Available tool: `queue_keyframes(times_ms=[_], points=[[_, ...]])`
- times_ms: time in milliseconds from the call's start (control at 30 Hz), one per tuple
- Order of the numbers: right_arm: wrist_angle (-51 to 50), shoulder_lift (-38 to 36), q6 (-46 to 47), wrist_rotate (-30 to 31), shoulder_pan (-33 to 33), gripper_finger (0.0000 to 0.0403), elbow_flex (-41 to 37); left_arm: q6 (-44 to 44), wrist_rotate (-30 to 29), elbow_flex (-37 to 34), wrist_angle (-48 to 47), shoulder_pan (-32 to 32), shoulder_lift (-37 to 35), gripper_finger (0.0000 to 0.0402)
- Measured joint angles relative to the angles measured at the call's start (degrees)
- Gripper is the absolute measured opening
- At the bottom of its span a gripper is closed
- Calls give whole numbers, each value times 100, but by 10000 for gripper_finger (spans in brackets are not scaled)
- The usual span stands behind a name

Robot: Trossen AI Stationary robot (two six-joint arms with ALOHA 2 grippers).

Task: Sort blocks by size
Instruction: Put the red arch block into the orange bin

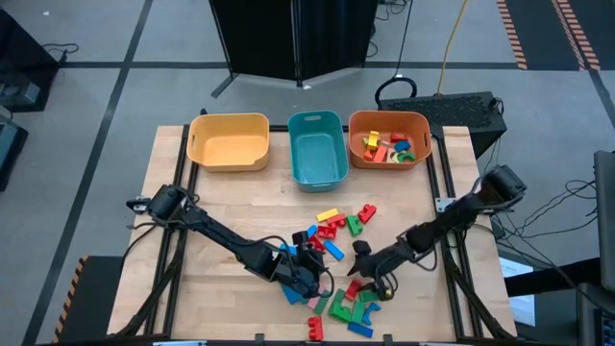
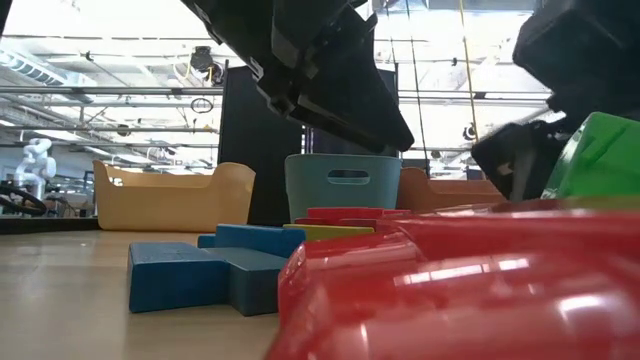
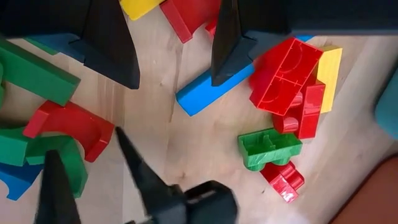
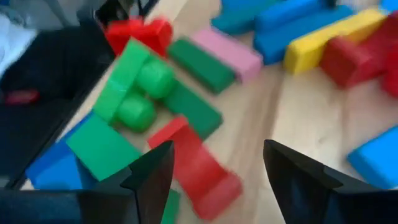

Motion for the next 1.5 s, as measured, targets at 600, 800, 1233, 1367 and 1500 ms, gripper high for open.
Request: queue_keyframes(times_ms=[600, 800, 1233, 1367, 1500], points=[[-2252, 152, 1073, 1084, 305, 205, 722, -7, 2, 0, -19, -7, 0, 192], [-2466, 139, 1148, 1179, 305, 151, 728, -4, 2, 0, -19, -7, 1, 192], [-2957, -465, 818, 1668, 276, 34, 702, -2, 2, 0, -19, -7, 0, 192], [-3459, -1034, 741, 2095, 256, 28, 702, 0, 4, 0, -36, -6, 0, 192], [-4043, -1586, 671, 2582, 248, 28, 702, 0, 4, 0, -39, -5, 1, 192]])
